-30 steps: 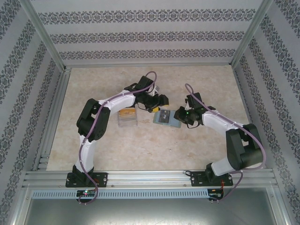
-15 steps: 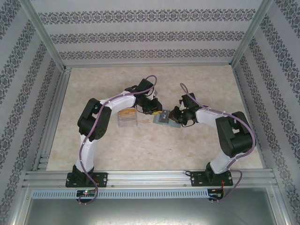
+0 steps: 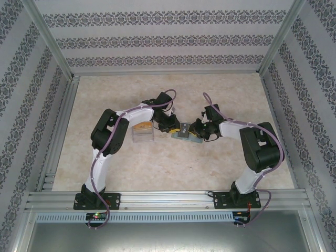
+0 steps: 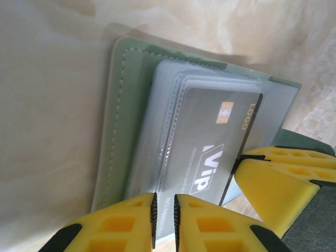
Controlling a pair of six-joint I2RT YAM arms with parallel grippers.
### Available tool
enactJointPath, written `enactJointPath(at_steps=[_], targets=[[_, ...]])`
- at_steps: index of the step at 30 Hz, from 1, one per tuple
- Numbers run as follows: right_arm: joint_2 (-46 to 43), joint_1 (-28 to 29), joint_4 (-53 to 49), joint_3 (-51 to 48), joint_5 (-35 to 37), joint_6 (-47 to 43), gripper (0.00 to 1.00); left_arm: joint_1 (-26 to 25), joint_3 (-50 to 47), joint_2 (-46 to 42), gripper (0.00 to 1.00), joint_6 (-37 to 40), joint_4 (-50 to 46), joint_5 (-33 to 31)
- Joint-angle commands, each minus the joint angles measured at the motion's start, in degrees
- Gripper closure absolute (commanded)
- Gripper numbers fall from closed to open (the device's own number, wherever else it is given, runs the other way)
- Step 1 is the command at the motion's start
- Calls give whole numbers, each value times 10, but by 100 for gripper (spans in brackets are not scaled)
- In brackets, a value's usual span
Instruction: Take the credit cards out of the card holder
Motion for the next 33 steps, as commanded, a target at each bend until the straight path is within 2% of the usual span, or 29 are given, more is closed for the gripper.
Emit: enactJointPath(at_steps=[1, 15, 19, 23, 25, 33], targets=[[12, -4, 18, 3, -21, 7, 82, -8, 15, 14, 81, 10, -22, -8], [29, -3, 45, 0, -52, 14, 83, -11, 19, 20, 82, 12, -30, -11], [29, -5, 48, -5, -54, 14, 89, -11, 19, 20, 82, 12, -34, -12], [23, -10, 48, -12, -55, 11, 100, -11, 25, 21, 85, 13, -49, -22], [18, -14, 48, -17, -55, 9, 100, -10, 28, 22, 88, 13, -58, -28], [-8, -40, 41, -40, -59, -5, 100, -9, 35, 27, 91, 16, -86, -47]])
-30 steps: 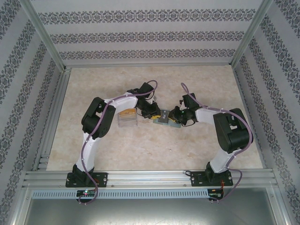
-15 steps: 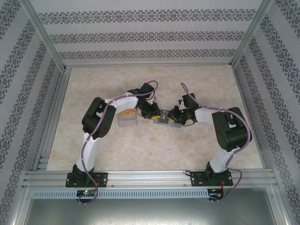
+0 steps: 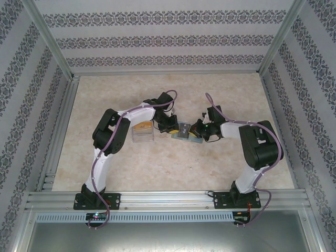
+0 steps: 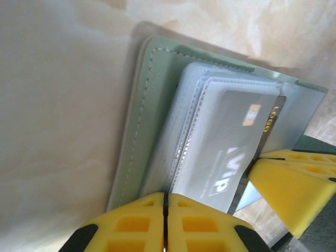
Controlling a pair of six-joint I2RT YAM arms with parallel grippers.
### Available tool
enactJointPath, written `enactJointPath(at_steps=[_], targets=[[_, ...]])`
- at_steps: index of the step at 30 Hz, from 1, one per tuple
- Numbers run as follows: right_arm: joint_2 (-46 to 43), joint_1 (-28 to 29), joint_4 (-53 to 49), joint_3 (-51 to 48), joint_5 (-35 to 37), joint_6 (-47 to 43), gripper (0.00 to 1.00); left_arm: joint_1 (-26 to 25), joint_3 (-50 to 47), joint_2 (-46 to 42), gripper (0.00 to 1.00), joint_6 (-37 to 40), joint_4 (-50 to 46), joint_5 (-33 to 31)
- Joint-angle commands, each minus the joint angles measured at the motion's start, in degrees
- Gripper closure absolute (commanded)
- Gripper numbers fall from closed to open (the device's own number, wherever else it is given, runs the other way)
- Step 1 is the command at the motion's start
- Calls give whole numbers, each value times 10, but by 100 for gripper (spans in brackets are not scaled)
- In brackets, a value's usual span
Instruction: Take the credit cards out of the card holder
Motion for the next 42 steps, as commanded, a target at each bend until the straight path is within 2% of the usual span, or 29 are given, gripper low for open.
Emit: enactJointPath(at_steps=[1, 6, 8, 10, 21, 23, 28, 35, 42], targets=[[-19, -11, -10, -15, -1, -15, 100, -6, 12, 16, 92, 12, -43, -24], [-18, -14, -1, -20, -8, -16, 100, -6, 12, 16, 92, 12, -42, -20], [-11, -12, 3, -17, -13, -15, 84, -6, 14, 18, 92, 13, -42, -18], [-5, -10, 8, -15, -15, -15, 80, -6, 15, 18, 92, 14, -41, -17], [30, 1, 36, -7, -23, -7, 78, -7, 17, 21, 92, 17, -45, -11], [32, 3, 37, -7, -25, -8, 79, -7, 17, 21, 92, 17, -45, -11], [26, -3, 36, -12, -24, -12, 100, -7, 20, 20, 92, 19, -48, -14], [-8, -32, 32, -39, -28, -34, 100, -6, 23, 22, 92, 21, -54, -16], [-66, -87, 2, -73, -47, -70, 100, -4, 29, 21, 93, 28, -59, -16]])
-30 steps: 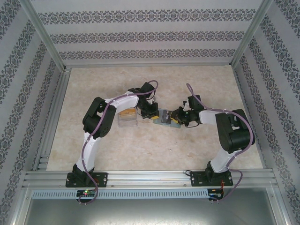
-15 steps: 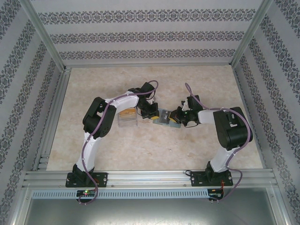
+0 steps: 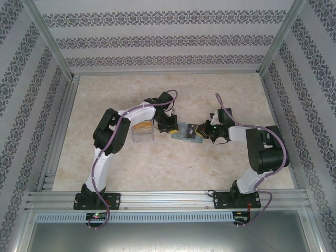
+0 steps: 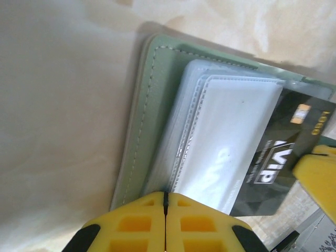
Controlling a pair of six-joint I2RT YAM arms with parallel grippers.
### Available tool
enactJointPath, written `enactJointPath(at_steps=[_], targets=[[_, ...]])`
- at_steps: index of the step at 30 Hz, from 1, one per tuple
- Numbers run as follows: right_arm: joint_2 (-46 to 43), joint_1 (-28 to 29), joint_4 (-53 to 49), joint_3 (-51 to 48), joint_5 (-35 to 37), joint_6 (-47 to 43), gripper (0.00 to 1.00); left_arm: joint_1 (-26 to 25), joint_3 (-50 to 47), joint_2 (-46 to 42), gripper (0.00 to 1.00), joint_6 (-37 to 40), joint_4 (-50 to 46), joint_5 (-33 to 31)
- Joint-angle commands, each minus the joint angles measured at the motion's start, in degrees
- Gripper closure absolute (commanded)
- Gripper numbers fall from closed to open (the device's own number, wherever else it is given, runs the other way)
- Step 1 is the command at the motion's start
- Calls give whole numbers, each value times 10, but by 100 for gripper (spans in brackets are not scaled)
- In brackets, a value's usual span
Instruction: Take the credit cards out of the card holder
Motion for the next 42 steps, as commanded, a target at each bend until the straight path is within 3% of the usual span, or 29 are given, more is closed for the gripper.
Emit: enactJointPath(at_steps=[1, 10, 15, 20, 25, 27, 34, 42], targets=[[-32, -28, -34, -24, -5, -33, 100, -4, 13, 16, 93, 17, -32, -12], [-140, -68, -105, -39, -16, -66, 100, -3, 29, 4, 92, 23, -38, -8], [-201, -66, -170, -4, -4, -86, 100, -2, 58, -25, 84, 25, -44, -7], [-225, -48, -239, 63, 18, -117, 100, 11, 66, -89, 49, 22, -48, -38], [-208, 23, -299, 158, 77, -168, 100, 45, 28, -185, 10, 21, -64, -121], [-188, 55, -321, 199, 100, -189, 100, 64, -1, -229, 0, 16, -66, -155], [-82, 183, -372, 361, 189, -296, 100, 139, -108, -385, 1, 8, -104, -292], [72, 298, -422, 556, 241, -482, 100, 223, -223, -539, 1, -22, -146, -390]])
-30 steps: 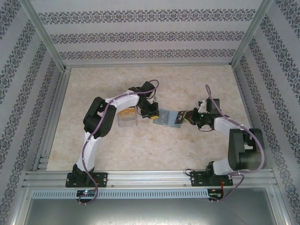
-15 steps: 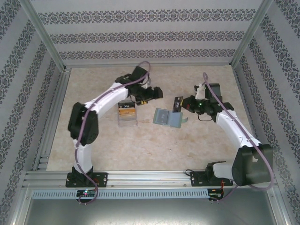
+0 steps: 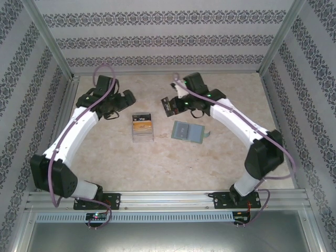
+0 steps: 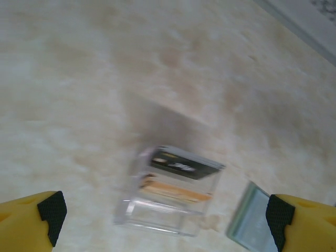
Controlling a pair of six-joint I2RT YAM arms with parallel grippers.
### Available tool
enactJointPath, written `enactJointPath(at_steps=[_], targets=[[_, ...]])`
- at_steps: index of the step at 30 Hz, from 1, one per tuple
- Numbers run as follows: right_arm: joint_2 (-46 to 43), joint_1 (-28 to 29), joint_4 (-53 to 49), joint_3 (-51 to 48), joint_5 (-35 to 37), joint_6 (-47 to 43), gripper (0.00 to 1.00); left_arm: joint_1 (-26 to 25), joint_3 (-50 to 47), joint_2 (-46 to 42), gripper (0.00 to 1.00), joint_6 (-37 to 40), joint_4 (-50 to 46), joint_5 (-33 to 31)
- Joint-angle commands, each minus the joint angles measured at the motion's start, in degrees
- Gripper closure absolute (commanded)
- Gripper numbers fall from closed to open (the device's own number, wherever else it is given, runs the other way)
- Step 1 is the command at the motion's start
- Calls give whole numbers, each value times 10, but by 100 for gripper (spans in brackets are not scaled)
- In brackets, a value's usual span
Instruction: Take the credit cards out of the card holder
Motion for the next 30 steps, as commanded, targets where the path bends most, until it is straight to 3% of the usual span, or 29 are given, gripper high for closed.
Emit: enactJointPath(at_steps=[1, 8, 13, 30], targets=[[56, 39, -44, 80, 36, -136, 100, 21, -32, -58, 0, -21, -49, -72], [178, 101, -104, 236, 87, -293, 100, 37, -58, -108, 0, -8, -79, -80], [230, 132, -113, 282, 141, -381, 100, 38, -67, -135, 0, 13, -83, -76], [279, 138, -123, 307, 133, -462, 100, 39, -104, -190, 0, 56, -83, -27]])
